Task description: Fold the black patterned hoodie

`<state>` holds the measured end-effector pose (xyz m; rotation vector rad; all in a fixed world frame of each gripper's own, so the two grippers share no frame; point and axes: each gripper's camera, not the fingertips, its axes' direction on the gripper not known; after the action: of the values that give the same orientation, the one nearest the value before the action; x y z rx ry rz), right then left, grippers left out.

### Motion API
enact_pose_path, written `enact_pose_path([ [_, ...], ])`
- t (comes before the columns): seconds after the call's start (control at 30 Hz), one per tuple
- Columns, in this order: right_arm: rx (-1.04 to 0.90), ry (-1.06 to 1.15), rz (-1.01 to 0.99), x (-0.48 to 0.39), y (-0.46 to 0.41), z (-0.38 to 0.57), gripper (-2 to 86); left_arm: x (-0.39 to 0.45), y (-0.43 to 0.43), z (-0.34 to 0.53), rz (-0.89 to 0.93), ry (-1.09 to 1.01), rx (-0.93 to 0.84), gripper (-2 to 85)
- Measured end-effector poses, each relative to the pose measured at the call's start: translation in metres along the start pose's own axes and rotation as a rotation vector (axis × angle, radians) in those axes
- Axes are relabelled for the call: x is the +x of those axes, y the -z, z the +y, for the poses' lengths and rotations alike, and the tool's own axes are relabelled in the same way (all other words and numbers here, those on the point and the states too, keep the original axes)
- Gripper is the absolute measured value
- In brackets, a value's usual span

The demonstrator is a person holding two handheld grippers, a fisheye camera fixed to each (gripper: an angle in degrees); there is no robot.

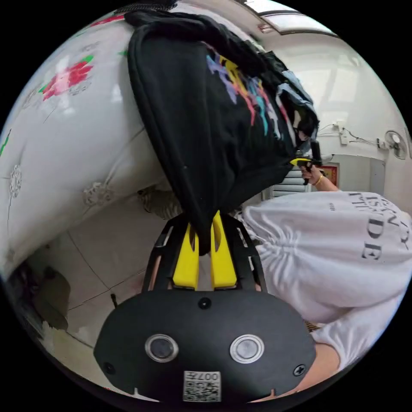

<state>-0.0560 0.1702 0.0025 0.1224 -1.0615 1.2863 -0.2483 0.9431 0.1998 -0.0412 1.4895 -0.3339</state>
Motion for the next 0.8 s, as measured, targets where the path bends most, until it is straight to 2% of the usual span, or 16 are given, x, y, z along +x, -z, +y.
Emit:
enact_pose_path([
  [0.07,0.067,0.009,-0.119,-0.005,0.041,0.016,0.4,0.019,0.057,-0.001,0.169,-0.049,0.061,0.7],
  [0.13,0.121,0.029,-0.251,-0.014,0.092,0.018,0.2,0.035,0.111,-0.017,0.262,-0.122,0.115,0.7],
  [0.2,0.151,0.067,-0.322,-0.028,0.130,0.005,0.1,0.050,0.180,-0.064,0.335,-0.206,0.194,0.9],
  [0.33,0.299,0.138,-0.411,-0.063,0.231,-0.069,0.3,0.041,0.283,-0.179,0.493,-0.240,0.367,1.8],
  [0.37,0.324,0.135,-0.418,-0.065,0.245,-0.084,0.4,0.034,0.315,-0.226,0.508,-0.228,0.435,2.4],
  [0.47,0.490,0.030,-0.420,-0.058,0.304,-0.170,1.7,-0.013,0.367,-0.359,0.514,0.020,0.601,5.7],
  [0.57,0.723,-0.122,-0.351,-0.030,0.330,-0.244,3.8,-0.047,0.376,-0.449,0.461,0.237,0.784,10.9],
  [0.63,0.830,-0.237,-0.255,-0.009,0.325,-0.268,5.5,-0.053,0.377,-0.474,0.391,0.298,0.823,11.5],
  [0.7,0.836,-0.263,-0.197,-0.002,0.312,-0.271,6.6,-0.051,0.377,-0.487,0.299,0.281,0.820,11.8],
  [0.8,0.796,-0.269,-0.042,0.007,0.285,-0.250,8.6,-0.043,0.350,-0.483,0.045,0.259,0.694,12.1],
])
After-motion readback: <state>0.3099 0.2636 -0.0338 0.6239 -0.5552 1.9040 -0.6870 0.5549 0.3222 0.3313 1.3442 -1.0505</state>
